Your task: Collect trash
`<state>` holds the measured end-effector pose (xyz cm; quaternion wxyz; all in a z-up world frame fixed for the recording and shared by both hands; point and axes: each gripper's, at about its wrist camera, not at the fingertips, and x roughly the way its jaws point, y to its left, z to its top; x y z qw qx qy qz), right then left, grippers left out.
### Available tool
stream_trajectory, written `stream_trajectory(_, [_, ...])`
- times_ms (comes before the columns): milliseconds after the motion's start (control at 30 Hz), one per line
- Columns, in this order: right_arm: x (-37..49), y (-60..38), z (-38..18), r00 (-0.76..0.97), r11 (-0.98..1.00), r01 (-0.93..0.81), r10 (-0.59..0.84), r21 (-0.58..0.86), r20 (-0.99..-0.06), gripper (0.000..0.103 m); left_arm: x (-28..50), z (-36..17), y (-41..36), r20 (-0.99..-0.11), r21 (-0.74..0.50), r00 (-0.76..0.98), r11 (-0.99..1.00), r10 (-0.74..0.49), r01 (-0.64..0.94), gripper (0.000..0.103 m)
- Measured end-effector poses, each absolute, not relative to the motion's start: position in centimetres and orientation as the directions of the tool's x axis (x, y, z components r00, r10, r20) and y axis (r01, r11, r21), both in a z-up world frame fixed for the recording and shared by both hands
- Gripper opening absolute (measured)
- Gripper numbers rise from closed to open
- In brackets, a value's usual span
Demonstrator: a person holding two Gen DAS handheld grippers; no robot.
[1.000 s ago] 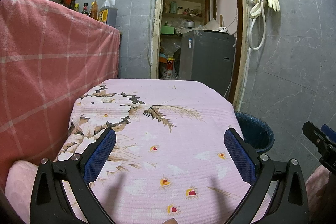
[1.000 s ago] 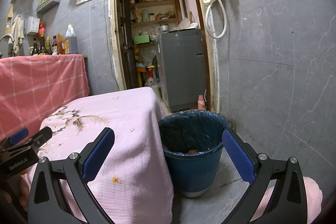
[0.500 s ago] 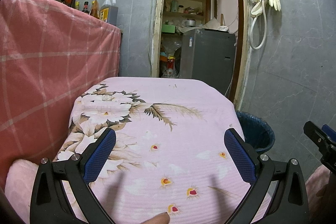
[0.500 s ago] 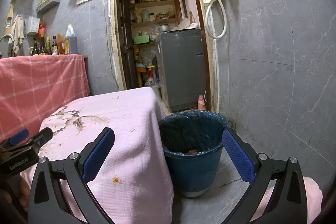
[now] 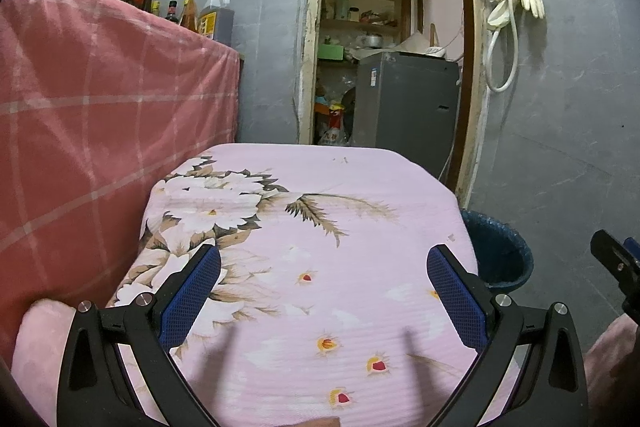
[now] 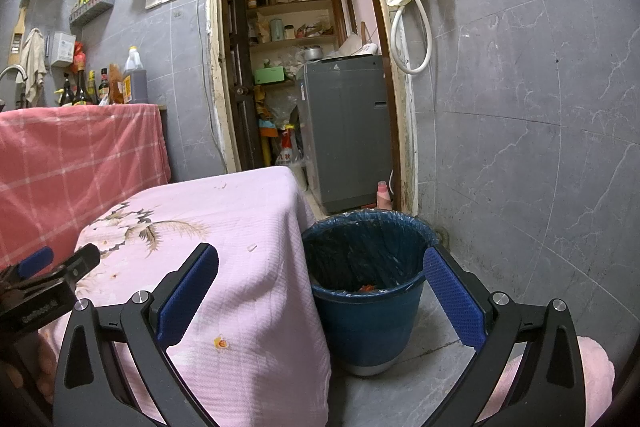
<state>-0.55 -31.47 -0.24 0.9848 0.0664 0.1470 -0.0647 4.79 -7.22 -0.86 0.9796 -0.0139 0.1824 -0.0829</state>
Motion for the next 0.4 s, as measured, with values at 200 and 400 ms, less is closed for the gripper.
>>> stream_trajectory(200, [-0.55,-31.46,-0.25,0.948,0.983,0.147,-0.108,0.112,-0.298,0.103,5.00,-1.02,-7.00,-0.359,-0.054,0.919,0.987,-0.162,0.153,0.101])
stream_trajectory(400, [-0.55,-31.45,-0.25,0.948,0.983,0.147,-0.108,0.112,-0.298,0.103,5.05,-1.16,-6.88,-0.358,-0.052,0.920,0.988,-0.157,0.149,0.101])
